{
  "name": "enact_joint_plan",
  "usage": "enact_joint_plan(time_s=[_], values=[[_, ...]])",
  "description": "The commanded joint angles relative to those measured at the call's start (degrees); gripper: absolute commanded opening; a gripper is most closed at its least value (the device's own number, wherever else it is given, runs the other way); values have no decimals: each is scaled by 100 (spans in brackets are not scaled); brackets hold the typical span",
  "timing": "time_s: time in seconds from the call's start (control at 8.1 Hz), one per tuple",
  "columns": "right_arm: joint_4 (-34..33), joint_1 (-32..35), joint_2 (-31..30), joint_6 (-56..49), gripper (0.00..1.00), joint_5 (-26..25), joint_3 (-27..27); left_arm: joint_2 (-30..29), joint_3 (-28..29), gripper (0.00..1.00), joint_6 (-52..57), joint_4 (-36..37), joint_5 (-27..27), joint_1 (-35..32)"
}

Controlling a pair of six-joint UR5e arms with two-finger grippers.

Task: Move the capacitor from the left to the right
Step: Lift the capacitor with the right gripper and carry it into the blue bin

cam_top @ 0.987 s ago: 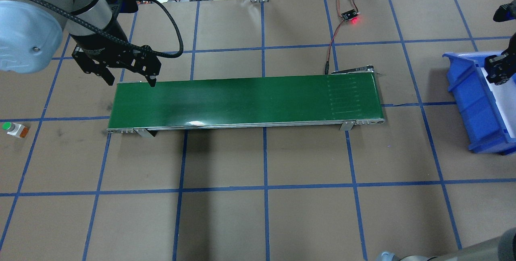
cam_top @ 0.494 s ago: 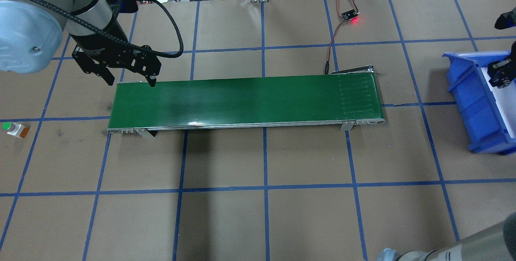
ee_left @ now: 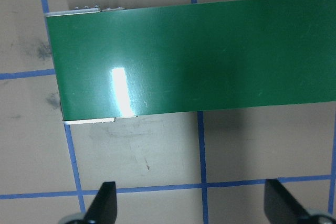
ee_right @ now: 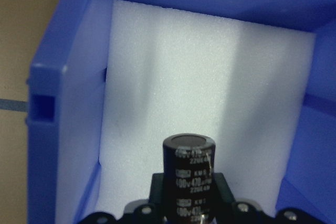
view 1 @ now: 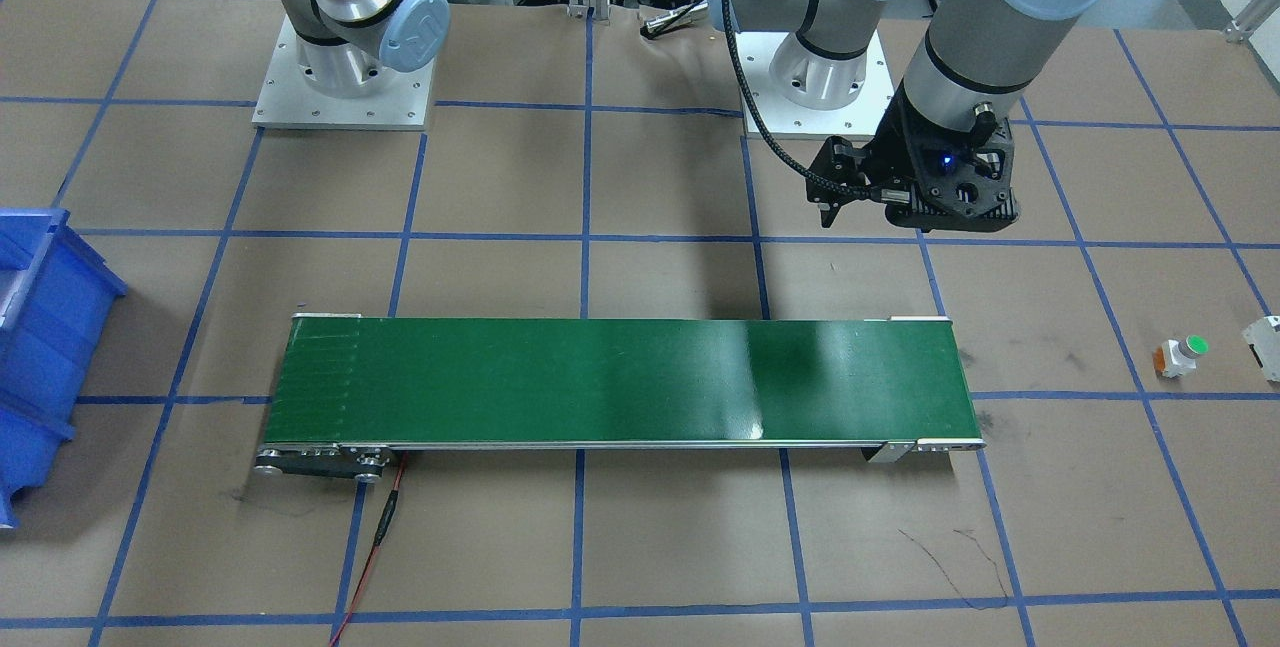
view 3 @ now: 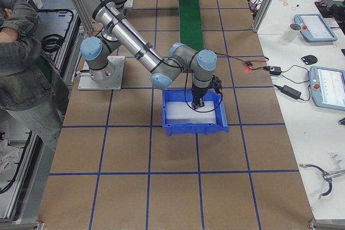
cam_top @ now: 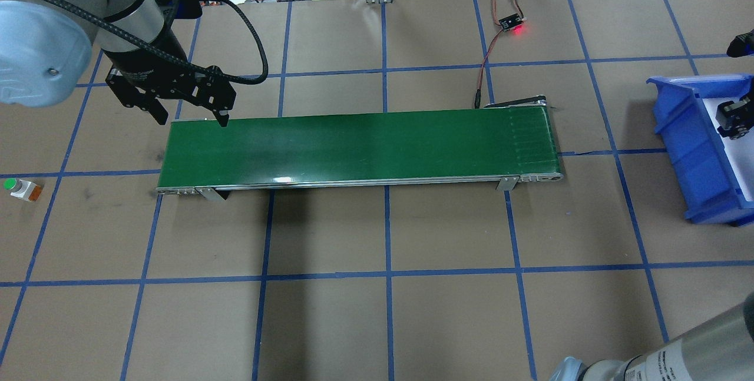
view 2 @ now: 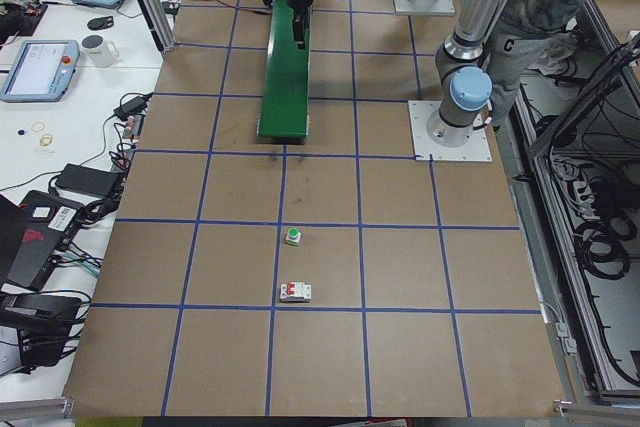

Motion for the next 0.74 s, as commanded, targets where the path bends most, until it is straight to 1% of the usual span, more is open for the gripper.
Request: enact_joint_plan(time_s=[0.0,0.25,0.37,0.49,0.62], values=[[-13,-113,222,-28,0,158,4,0,0,100,0,0,-3,0],[-13,-210,346,-28,0,168,4,0,0,100,0,0,-3,0],[-13,-210,338,-20,15,211,4,0,0,100,0,0,-3,0],[-13,-210,338,-37,42,377,4,0,0,100,0,0,-3,9],[-13,-210,311,-37,62,405,4,0,0,100,9,0,-3,9]])
